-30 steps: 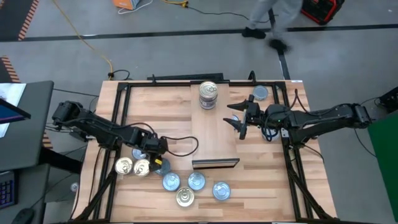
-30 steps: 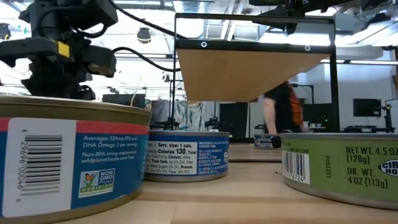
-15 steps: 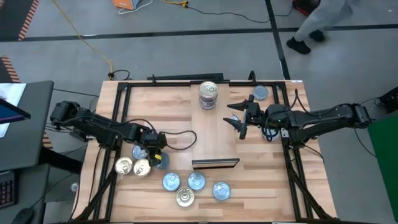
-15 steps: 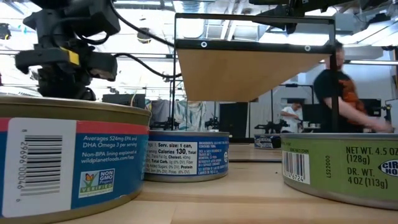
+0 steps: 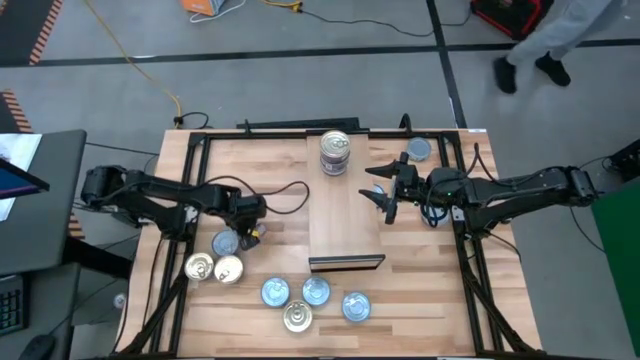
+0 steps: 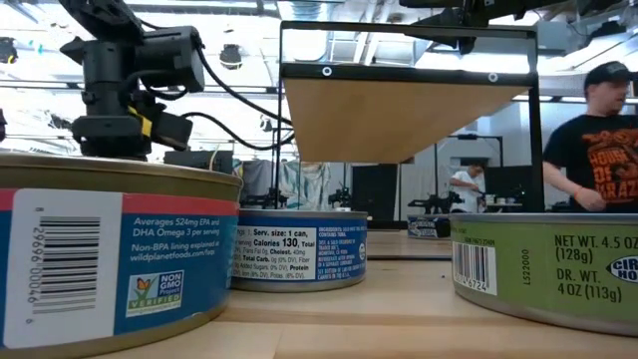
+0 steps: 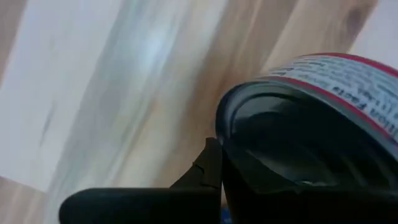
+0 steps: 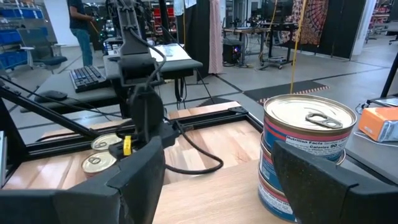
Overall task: Stack canned seafood by type on shelf
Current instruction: Put the red tuna can on the shelf
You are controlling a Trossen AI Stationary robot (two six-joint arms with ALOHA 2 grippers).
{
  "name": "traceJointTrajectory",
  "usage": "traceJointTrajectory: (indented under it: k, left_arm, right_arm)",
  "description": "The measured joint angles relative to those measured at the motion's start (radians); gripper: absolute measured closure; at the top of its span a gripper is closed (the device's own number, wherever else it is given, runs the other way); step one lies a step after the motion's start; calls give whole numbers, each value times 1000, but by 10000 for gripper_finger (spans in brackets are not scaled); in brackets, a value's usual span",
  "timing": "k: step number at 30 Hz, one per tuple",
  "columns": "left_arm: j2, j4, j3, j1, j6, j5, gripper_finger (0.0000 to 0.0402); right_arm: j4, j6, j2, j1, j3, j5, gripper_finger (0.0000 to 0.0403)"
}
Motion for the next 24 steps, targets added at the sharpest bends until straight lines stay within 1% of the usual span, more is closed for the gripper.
traceJointTrajectory:
  k: [5, 10, 13, 16, 20, 22, 24]
  left_arm:
    - [-37, -4, 1, 39, 27, -31, 401]
    - [-131, -36, 18, 65, 43, -65, 401]
    - [-196, -32, 34, 39, 47, -40, 401]
    - [-236, -33, 39, -22, 10, -32, 395]
    - [-229, -52, 39, -117, -72, -58, 365]
    - [-204, -61, 39, -145, -112, -60, 339]
    - [-173, -72, 39, -154, -167, -90, 311]
  right_arm:
    - [0, 0, 0, 0, 0, 0, 85]
    - [-4, 0, 0, 0, 0, 0, 85]
    - [-4, 0, 0, 0, 0, 0, 85]
    - [-5, 0, 0, 0, 0, 0, 85]
    - [-4, 1, 0, 0, 0, 0, 85]
    - [-3, 4, 0, 0, 0, 0, 85]
    - [1, 4, 0, 0, 0, 0, 85]
